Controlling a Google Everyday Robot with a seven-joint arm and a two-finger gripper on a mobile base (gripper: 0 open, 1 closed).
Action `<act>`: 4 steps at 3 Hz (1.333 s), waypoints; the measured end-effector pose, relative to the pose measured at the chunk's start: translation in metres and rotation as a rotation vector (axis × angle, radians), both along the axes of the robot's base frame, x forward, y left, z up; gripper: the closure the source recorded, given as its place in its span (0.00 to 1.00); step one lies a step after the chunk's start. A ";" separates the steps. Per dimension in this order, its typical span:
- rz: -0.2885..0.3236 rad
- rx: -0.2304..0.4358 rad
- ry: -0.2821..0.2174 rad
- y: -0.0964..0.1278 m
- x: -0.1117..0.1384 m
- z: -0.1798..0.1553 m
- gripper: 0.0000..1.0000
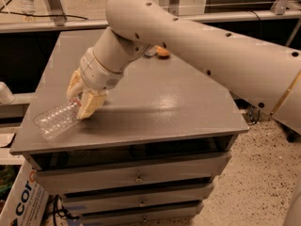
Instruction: Pick water bottle
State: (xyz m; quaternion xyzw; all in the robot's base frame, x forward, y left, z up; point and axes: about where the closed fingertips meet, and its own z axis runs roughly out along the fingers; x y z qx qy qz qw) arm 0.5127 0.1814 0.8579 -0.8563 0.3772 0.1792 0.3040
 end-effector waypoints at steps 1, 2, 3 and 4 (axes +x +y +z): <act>-0.043 0.069 -0.030 -0.008 0.014 0.024 1.00; -0.093 0.140 -0.071 -0.015 0.032 0.050 1.00; -0.123 0.224 -0.112 -0.021 0.043 0.076 1.00; -0.126 0.231 -0.115 -0.022 0.044 0.079 1.00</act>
Offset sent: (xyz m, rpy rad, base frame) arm 0.0588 -0.0295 0.0852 0.2334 -0.1253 -0.1638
